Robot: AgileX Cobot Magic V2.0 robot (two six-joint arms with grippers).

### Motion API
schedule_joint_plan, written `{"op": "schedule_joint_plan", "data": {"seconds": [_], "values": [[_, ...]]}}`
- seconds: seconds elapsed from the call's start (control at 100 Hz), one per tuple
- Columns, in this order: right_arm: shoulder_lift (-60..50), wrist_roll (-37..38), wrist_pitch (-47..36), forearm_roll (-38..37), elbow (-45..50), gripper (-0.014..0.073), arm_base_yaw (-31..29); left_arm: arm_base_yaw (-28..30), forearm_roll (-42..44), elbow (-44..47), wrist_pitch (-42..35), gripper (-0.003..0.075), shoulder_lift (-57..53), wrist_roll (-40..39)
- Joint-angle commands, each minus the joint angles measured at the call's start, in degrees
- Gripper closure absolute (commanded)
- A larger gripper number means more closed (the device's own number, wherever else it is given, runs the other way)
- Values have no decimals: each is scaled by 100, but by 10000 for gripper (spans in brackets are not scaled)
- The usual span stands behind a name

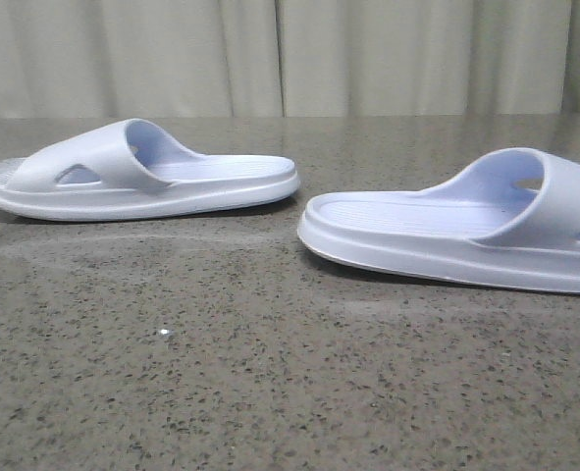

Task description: Insert blue slippers together front up

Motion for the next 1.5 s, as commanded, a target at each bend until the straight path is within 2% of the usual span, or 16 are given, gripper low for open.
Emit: {"op": "schedule_joint_plan", "data": {"seconds": [0.0, 1.39, 1.49], "values": [[-117, -11, -449, -49, 128, 672, 6, 6, -13, 62, -415, 705, -179, 5], [-117, -11, -503, -49, 128, 672, 6, 6, -13, 62, -415, 705, -179, 5], [-117, -11, -651, 271, 128, 672, 6, 6, -13, 62, -415, 705, -179, 5]]}}
